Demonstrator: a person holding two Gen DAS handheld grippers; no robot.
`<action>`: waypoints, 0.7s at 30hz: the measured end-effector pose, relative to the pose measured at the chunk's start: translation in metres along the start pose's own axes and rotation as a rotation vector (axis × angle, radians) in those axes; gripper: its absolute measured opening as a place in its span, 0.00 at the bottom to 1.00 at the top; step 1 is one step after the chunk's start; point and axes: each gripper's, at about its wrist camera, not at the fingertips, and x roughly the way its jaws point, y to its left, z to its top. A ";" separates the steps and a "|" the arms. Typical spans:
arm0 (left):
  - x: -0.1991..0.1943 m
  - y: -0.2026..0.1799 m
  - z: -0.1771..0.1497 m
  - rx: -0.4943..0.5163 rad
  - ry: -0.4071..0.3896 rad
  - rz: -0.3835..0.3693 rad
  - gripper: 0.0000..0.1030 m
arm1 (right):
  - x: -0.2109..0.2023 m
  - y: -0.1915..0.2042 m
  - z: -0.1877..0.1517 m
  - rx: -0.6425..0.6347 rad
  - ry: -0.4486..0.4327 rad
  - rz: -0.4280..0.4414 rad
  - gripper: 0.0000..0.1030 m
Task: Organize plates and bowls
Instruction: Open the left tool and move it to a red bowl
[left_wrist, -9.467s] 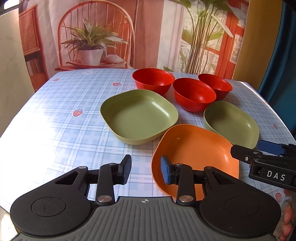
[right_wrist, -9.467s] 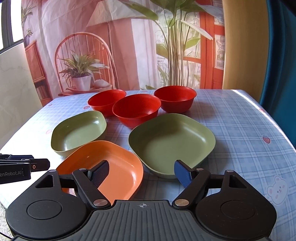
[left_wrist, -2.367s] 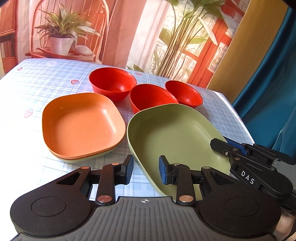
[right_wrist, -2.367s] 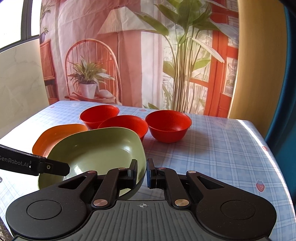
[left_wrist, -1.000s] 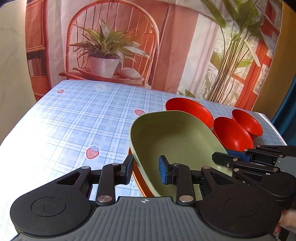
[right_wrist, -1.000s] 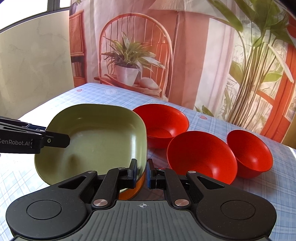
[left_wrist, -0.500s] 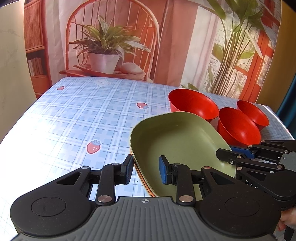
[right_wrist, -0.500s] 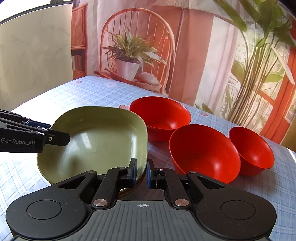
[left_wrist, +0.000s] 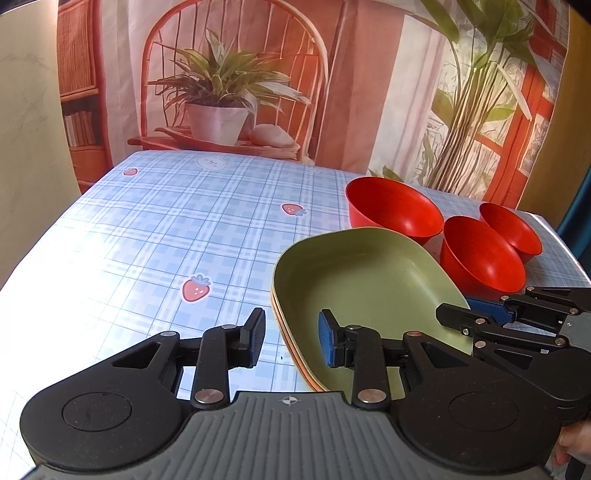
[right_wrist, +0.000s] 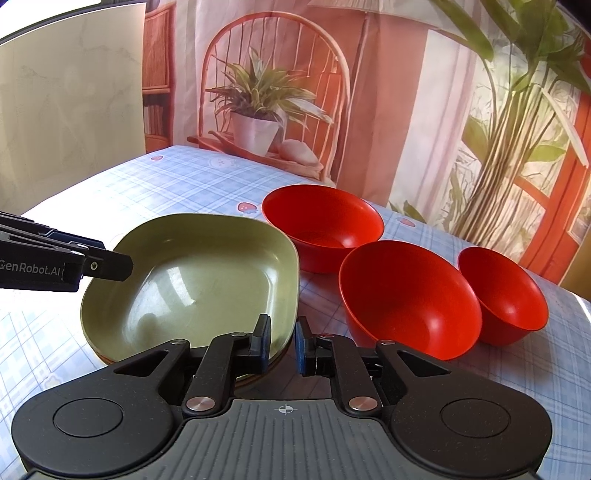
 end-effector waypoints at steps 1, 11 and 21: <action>0.000 0.000 0.000 -0.003 0.000 0.001 0.32 | 0.000 0.000 0.000 0.000 0.000 0.000 0.14; -0.010 0.004 0.010 -0.033 -0.022 -0.010 0.33 | -0.016 -0.014 0.002 0.042 -0.038 0.004 0.18; -0.010 -0.002 0.043 0.020 -0.055 -0.026 0.32 | -0.023 -0.054 0.035 0.056 -0.107 0.005 0.18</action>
